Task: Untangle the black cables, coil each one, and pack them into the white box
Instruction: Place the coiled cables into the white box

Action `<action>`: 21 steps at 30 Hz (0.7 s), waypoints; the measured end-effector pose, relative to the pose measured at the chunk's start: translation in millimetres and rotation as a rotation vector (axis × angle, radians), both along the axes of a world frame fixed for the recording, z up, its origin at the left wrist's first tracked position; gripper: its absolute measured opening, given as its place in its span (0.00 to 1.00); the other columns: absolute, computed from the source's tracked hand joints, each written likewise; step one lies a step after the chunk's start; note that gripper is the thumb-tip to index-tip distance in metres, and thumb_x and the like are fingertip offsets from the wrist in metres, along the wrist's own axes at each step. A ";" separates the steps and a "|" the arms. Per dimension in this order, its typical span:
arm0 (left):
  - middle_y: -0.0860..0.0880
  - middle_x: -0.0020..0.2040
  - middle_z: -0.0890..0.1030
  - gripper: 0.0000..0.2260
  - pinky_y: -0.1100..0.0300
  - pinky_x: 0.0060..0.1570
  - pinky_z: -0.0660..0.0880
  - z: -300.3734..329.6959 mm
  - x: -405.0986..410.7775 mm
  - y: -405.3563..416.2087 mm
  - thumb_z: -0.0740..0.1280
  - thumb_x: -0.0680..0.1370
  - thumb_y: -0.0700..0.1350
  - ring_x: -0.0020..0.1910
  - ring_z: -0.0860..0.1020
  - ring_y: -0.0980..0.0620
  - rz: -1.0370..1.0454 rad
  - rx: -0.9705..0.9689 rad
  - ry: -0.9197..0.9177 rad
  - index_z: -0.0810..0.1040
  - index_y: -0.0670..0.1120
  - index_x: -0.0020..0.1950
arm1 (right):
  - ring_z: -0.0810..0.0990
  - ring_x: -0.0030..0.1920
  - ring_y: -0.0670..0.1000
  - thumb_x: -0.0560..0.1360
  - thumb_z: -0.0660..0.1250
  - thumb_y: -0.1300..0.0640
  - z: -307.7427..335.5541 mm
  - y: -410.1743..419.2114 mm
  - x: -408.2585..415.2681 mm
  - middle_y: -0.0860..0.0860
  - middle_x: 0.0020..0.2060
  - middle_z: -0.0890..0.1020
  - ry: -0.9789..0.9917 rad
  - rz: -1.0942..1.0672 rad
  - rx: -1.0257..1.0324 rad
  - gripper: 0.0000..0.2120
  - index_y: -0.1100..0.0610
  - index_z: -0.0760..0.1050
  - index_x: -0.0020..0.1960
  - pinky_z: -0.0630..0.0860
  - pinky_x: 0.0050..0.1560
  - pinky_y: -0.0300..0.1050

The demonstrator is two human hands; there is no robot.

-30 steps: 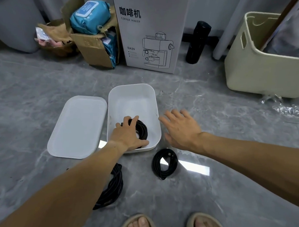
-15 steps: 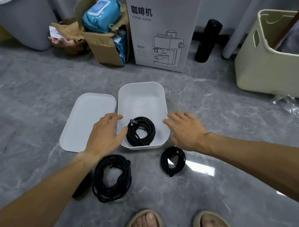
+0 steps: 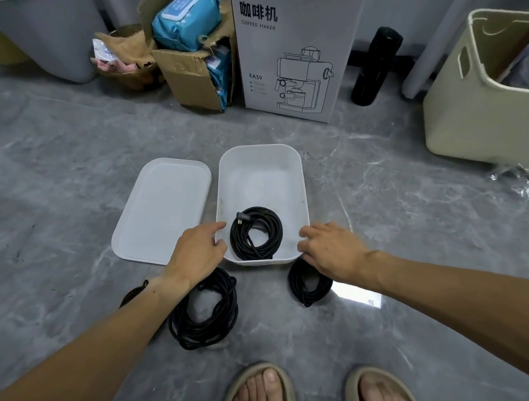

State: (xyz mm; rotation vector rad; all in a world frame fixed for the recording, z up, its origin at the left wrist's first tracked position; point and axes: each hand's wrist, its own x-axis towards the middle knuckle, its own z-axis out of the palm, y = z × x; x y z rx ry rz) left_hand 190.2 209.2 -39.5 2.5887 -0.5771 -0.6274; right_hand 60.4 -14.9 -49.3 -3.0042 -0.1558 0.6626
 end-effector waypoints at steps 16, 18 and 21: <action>0.52 0.35 0.77 0.22 0.69 0.35 0.65 -2.4 -34.5 9.1 0.61 0.80 0.44 0.36 0.75 0.58 0.016 -0.016 0.034 0.71 0.52 0.74 | 0.74 0.56 0.57 0.84 0.55 0.55 -6.6 1.8 -36.5 0.54 0.53 0.77 -0.033 -0.055 0.164 0.13 0.58 0.77 0.51 0.69 0.59 0.48; 0.51 0.35 0.78 0.22 0.69 0.34 0.65 -1.6 -35.2 8.7 0.61 0.80 0.44 0.35 0.75 0.58 0.021 -0.018 0.032 0.71 0.52 0.74 | 0.74 0.57 0.56 0.84 0.54 0.54 -4.5 2.6 -37.0 0.53 0.54 0.76 -0.014 -0.063 0.150 0.14 0.58 0.77 0.52 0.68 0.59 0.47; 0.51 0.35 0.79 0.22 0.63 0.42 0.67 -1.7 -35.4 7.1 0.61 0.79 0.44 0.38 0.75 0.53 0.021 -0.002 0.016 0.71 0.51 0.74 | 0.73 0.59 0.55 0.85 0.53 0.53 -1.5 2.8 -35.6 0.53 0.56 0.76 0.023 -0.067 0.134 0.15 0.58 0.77 0.54 0.66 0.61 0.46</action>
